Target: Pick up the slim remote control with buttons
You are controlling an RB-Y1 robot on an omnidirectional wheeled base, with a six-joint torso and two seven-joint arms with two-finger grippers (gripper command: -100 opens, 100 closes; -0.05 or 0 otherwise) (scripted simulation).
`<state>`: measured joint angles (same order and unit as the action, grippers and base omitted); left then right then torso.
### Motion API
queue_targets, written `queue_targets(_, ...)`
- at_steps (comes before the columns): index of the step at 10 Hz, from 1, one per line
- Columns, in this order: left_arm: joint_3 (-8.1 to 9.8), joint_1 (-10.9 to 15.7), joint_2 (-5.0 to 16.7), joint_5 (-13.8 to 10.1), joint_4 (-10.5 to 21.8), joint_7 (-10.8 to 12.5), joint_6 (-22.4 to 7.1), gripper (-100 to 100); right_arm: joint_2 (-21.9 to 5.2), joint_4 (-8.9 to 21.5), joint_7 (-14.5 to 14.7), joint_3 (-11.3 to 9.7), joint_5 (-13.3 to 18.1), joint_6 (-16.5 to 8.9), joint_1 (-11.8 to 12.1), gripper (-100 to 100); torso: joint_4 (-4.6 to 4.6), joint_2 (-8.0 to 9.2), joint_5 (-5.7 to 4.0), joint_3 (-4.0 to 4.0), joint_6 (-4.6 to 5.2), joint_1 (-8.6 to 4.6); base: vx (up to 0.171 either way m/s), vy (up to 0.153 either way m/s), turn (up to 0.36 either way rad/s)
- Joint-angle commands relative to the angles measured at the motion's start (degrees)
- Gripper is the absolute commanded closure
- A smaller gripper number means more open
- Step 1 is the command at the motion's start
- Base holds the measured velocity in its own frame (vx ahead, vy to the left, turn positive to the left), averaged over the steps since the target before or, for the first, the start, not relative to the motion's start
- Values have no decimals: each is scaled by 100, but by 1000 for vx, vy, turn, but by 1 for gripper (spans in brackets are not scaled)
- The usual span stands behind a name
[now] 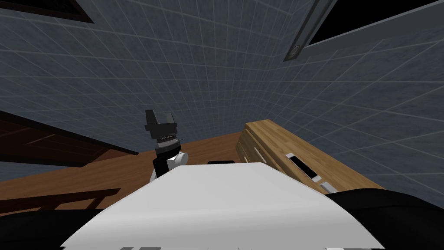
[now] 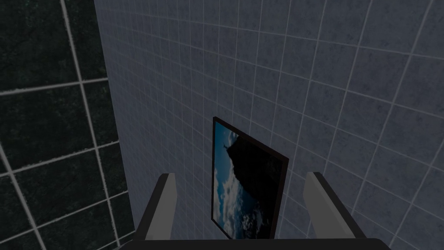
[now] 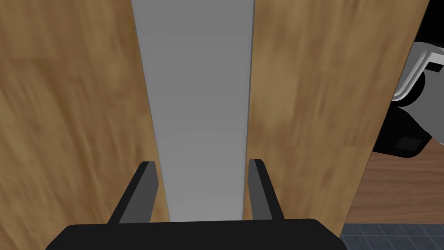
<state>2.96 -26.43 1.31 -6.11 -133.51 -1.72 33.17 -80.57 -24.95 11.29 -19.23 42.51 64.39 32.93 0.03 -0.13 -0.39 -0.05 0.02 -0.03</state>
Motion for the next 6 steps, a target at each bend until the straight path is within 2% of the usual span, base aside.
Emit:
queue_targets(1, 0, 0, 0, 0, 0, 0, 0, 0, 0, 0, 0, 0, 0, 0, 0, 100, 0, 0, 0, 0, 0, 0, 0, 0, 0)
queue_targets(2, 0, 0, 0, 0, 0, 0, 0, 0, 0, 0, 0, 0, 0, -1, 0, 100, 0, 0, 0, 0, 0, 0, 0, 0, 0)
queue_targets(3, 0, 0, 0, 0, 0, 0, 0, 0, 0, 0, 0, 0, 0, -2, 0, 0, 0, 0, 1, 0, 0, 0, 0, 0, 0)
queue_targets(4, 0, 0, 0, 0, 0, 0, 0, 0, -242, -286, 81, -91, -286, -203, 226, 100, 0, 0, 1, 0, 0, 1, 15, -26, -102)
queue_targets(6, 0, 0, 0, 0, 0, 0, 0, 0, -242, -342, 81, -91, -348, -203, 226, 100, 0, -5, 6, -3, -4, -9, 14, -24, -30)
